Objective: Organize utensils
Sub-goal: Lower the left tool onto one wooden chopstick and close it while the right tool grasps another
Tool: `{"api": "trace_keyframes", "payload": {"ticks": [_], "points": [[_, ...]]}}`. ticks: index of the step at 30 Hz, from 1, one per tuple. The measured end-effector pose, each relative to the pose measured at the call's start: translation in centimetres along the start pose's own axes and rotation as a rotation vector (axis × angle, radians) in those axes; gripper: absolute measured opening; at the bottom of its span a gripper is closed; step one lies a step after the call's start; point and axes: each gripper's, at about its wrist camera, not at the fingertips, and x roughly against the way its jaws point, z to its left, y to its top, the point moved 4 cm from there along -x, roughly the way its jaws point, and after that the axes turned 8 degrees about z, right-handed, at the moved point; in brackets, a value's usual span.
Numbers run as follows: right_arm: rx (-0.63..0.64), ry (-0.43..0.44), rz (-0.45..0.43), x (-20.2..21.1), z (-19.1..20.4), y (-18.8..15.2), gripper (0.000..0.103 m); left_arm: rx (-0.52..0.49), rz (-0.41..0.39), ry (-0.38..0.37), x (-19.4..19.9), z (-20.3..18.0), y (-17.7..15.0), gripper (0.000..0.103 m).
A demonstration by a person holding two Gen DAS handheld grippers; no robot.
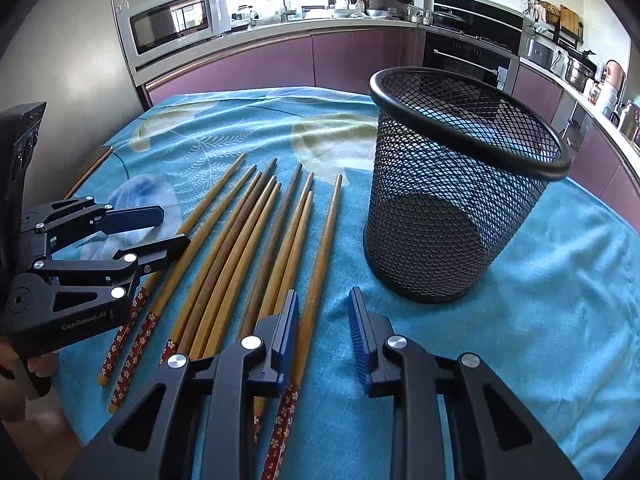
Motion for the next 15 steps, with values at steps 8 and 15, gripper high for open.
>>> {"api": "trace_keyframes", "payload": {"ticks": [8, 15], "points": [[-0.044, 0.046, -0.001, -0.3, -0.4, 0.5, 0.006, 0.013, 0.014, -0.019, -0.5, -0.3, 1.2, 0.028], [-0.091, 0.106, -0.024, 0.4, -0.9, 0.3, 0.006, 0.060, 0.010, -0.048, -0.4, -0.2, 1.3, 0.008]]}}
